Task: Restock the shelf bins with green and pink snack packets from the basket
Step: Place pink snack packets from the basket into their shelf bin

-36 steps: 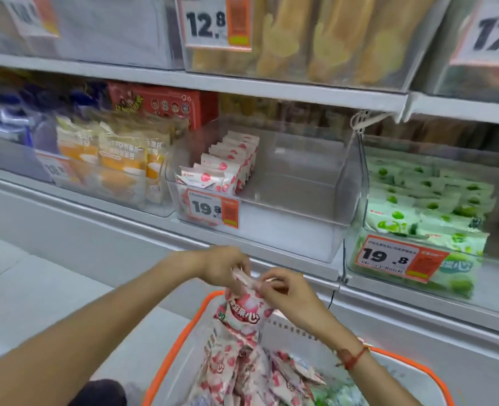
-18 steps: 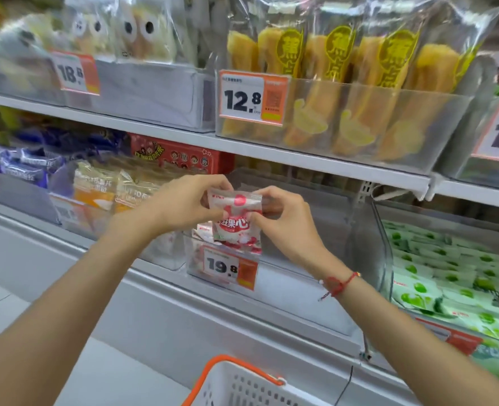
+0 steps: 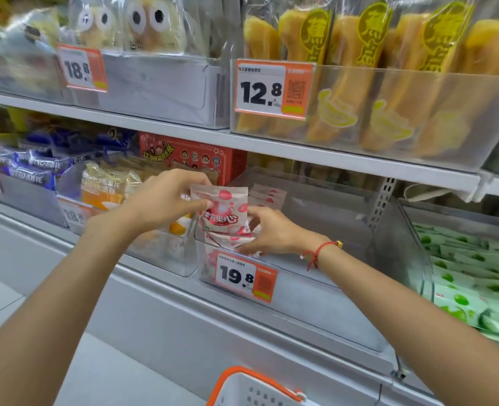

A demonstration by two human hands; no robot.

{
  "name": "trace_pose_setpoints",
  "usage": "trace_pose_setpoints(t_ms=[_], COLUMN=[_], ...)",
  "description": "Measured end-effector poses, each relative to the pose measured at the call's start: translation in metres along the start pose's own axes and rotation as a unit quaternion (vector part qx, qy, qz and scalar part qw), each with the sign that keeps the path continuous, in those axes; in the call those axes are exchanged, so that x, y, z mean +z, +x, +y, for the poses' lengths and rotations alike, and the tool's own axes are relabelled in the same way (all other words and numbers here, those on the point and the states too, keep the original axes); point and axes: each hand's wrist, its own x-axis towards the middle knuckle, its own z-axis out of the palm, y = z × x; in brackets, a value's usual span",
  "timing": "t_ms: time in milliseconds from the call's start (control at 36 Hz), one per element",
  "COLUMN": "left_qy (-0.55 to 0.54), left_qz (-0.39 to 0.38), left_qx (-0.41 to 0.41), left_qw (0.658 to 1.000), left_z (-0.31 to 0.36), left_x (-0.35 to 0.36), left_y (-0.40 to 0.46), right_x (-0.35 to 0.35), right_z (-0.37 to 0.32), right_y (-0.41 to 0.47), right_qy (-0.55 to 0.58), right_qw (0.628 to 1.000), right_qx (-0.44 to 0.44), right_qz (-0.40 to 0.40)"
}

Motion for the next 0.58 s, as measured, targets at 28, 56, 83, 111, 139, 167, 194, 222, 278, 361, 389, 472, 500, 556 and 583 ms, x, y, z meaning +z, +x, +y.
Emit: trace_pose_setpoints(t_ms=[28,56,83,111,139,167,194,222,278,361,389,472,500,556,583], left_qy=[-0.011,-0.02,-0.026,-0.028,-0.026,-0.022,-0.019,-0.019,-0.026,-0.034,-0.036,-0.028,-0.024,-0.024,-0.016], left_qz=[-0.003,-0.007,-0.012,-0.017,-0.023,-0.029,-0.035,-0.041,-0.05,-0.06,-0.064,-0.069,-0.07,-0.077,-0.084], left_qx=[0.003,0.005,0.007,0.007,0.008,0.009,0.011,0.015,0.025,0.041,0.047,0.061,0.064,0.066,0.064], left_qw=[1.0,1.0,1.0,0.999,0.999,0.999,0.999,0.999,0.998,0.997,0.996,0.995,0.995,0.995,0.994], left_z=[-0.001,-0.001,-0.001,-0.001,-0.001,-0.001,-0.002,-0.001,-0.001,0.0,0.001,0.005,0.008,0.011,0.012], left_x=[-0.001,-0.002,-0.002,-0.002,-0.001,-0.001,0.0,0.0,-0.001,-0.003,-0.004,-0.009,-0.011,-0.014,-0.015], left_y=[0.0,0.001,0.001,0.001,0.001,0.002,0.002,0.002,0.002,0.002,0.002,0.002,0.002,0.002,0.001], right_x=[0.001,0.001,0.002,0.003,0.004,0.005,0.006,0.007,0.007,0.005,0.004,0.003,0.003,0.001,0.001], right_z=[-0.001,-0.001,-0.001,0.0,0.001,0.002,0.003,0.005,0.006,0.008,0.008,0.007,0.007,0.008,0.009], right_y=[0.001,0.002,0.002,0.003,0.003,0.003,0.004,0.004,0.005,0.008,0.009,0.009,0.009,0.008,0.008], right_qy=[0.001,0.005,0.003,-0.006,-0.012,-0.012,-0.005,0.003,0.014,0.036,0.038,0.046,0.052,0.061,0.068], right_qw=[1.0,1.0,1.0,1.0,0.999,0.998,0.997,0.995,0.991,0.987,0.987,0.988,0.988,0.988,0.988], right_qx=[0.014,0.022,0.018,0.011,0.007,0.009,0.009,0.011,0.019,0.027,0.028,0.031,0.031,0.035,0.04], right_qz=[0.008,0.01,0.01,0.016,0.033,0.055,0.076,0.096,0.13,0.154,0.151,0.143,0.144,0.14,0.132])
